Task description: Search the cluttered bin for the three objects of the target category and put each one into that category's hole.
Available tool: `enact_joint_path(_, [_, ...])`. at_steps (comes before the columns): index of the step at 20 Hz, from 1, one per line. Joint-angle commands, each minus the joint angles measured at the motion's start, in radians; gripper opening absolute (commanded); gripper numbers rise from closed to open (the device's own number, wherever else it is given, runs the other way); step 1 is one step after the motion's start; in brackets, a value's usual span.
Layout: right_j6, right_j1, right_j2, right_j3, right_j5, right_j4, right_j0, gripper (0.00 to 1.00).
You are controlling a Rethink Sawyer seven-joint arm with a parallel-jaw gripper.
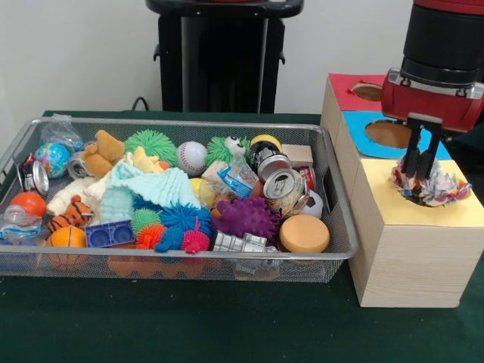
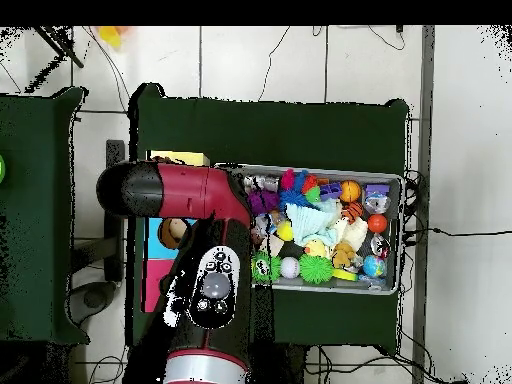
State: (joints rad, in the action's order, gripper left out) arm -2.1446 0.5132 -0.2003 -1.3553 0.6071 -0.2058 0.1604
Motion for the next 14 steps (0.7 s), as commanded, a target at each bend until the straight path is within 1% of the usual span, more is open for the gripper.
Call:
enact_joint_path(1, [-0.116,-0.014,0.104,-0.112,0.024,-0.027,-0.031,0.00])
enact_joint_path(4, [-0.104,-0.020,0.115,-0.110,0.012,-0.028,-0.040,0.00])
enact_joint_path(9, [-0.110,-0.036,0.122,-0.097,-0.011,-0.029,-0.041,0.00])
enact_joint_path(12, [-0.113,-0.062,0.150,-0.093,-0.062,-0.039,-0.050,0.00])
enact_joint_path(14, [-0.117,-0.069,0.157,-0.090,-0.074,-0.042,-0.050,0.00])
